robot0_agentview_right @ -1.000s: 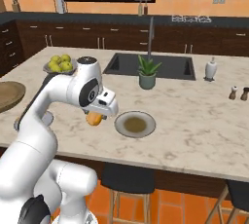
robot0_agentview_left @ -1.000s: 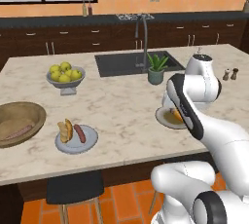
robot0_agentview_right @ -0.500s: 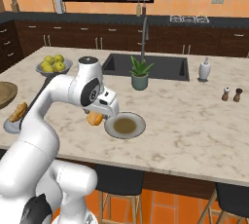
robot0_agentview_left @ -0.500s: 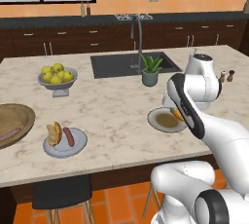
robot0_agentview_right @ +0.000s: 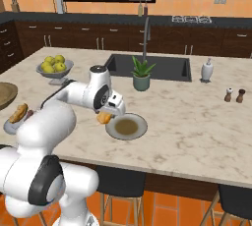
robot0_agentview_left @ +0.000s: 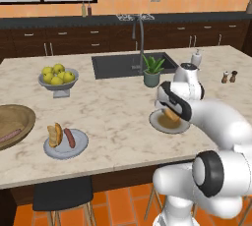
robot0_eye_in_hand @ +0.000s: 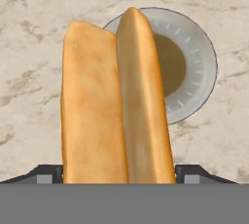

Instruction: Place one bun and one sausage from the bowl on each plate.

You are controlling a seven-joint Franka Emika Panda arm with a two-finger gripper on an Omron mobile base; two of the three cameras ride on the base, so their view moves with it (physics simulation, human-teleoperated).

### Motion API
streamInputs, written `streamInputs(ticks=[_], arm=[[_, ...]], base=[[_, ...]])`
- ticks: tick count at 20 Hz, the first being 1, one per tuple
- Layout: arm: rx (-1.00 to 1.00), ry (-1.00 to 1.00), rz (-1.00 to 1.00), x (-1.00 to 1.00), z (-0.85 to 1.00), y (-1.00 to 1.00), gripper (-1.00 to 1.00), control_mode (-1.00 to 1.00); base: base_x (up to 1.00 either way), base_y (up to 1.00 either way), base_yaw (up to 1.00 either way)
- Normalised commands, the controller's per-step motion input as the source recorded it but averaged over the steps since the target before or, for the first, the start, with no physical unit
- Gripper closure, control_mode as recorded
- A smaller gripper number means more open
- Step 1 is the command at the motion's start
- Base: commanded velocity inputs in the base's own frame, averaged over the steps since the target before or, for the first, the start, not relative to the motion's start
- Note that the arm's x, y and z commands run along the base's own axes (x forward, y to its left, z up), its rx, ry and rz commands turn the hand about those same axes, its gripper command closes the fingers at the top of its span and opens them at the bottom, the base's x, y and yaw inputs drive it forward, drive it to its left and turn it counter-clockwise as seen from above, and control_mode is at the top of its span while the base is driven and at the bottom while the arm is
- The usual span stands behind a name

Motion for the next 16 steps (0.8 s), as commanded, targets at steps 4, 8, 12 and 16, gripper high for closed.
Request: streamInputs(ticks=[4, 8, 12, 16], arm=[[0.00, 0.07, 0.02, 0.69, -0.60, 0.00, 1.00, -1.00], [0.00, 0.08, 0.01, 0.47, -0.61, -0.01, 1.00, -1.00], [0.00, 0.10, 0.00, 0.34, -0.41, 0.00, 1.00, -1.00], [0.00, 0.09, 0.00, 0.29, -0.26, 0.00, 1.00, -1.00]], base=[[0.00, 0.00, 0.00], [0.00, 0.00, 0.00], [0.00, 0.00, 0.00], [0.00, 0.00, 0.00]])
